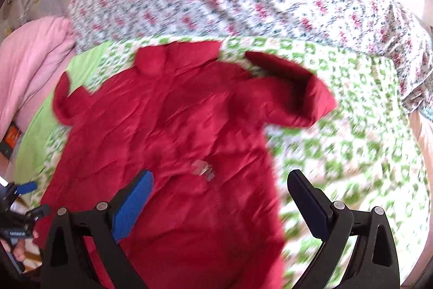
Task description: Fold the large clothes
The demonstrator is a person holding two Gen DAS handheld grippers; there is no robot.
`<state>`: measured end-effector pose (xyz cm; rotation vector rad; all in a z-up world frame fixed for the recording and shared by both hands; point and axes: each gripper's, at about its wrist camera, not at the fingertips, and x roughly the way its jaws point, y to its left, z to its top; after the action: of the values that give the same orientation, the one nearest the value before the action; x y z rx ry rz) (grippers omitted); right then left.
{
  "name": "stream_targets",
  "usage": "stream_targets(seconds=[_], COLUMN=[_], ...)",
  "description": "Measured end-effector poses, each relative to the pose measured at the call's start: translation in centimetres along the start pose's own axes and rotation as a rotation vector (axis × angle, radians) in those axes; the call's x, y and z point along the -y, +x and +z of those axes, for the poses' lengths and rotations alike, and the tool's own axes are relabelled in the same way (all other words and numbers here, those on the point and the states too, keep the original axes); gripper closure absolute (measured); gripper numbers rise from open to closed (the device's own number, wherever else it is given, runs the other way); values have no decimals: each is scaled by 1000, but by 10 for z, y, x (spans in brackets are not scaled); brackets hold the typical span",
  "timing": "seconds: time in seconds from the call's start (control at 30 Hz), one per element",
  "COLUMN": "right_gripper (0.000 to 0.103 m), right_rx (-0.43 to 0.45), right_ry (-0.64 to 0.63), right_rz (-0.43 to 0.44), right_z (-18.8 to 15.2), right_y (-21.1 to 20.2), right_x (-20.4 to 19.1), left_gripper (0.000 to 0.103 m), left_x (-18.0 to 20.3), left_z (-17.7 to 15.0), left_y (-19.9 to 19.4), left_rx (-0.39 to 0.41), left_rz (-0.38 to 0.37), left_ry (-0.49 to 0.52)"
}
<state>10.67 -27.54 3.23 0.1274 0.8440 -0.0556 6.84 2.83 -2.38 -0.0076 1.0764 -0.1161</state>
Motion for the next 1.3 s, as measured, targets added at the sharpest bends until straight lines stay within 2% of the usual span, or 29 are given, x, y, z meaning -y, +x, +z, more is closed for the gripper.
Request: stream_targets(seconds=[0.07, 0.23, 0.33, 0.47, 0.6, 0.67, 0.73, 0.77, 0.8, 0.9, 1.0, 1.1, 1.3], right_gripper=[4, 4, 5, 6, 7, 15, 37, 55, 65, 80, 84, 85, 86], right_rx=[-7, 8, 10, 1, -56, -94, -128, -144, -157, -140, -94, -42, 60], right_ry=[7, -1, -20, -84, -132, -151, -161, -148, -133, -79, -70, -70, -105], right_rz=[-35, -125, -165, -240, -314, -359, -389, -387, -382, -333, -293, -212, 18], right_z=[15, 56, 78, 102, 122, 128, 131, 132, 132, 135, 138, 142, 142], right_y=[13, 43, 64, 91, 131, 154, 173, 180, 184, 183, 168, 151, 123], right_x=[14, 46, 59, 65, 73, 79, 86, 91, 94, 97, 83, 63, -6], left_gripper=[7, 7, 7, 7, 7, 7, 7, 7, 7, 7, 7, 7, 7], left_x=[-1, -5, -11, -10, -14, -18, -20, -22, -24, -33, -39, -46, -59], left_z=[7, 20, 26, 37, 51, 60, 68, 71, 73, 79, 84, 87, 87], left_y=[5, 18, 26, 28, 34, 42, 53, 57, 61, 72, 84, 92, 89], left_rx=[1, 31, 26, 95, 137, 121, 67, 55, 51, 32, -12, -40, -29], left_rz=[-25, 4, -27, 50, 33, 20, 7, 5, 4, 11, 37, 33, -39], left_ry=[-1, -37, -67, -43, -48, -65, -55, -52, -60, -99, -122, -157, -206])
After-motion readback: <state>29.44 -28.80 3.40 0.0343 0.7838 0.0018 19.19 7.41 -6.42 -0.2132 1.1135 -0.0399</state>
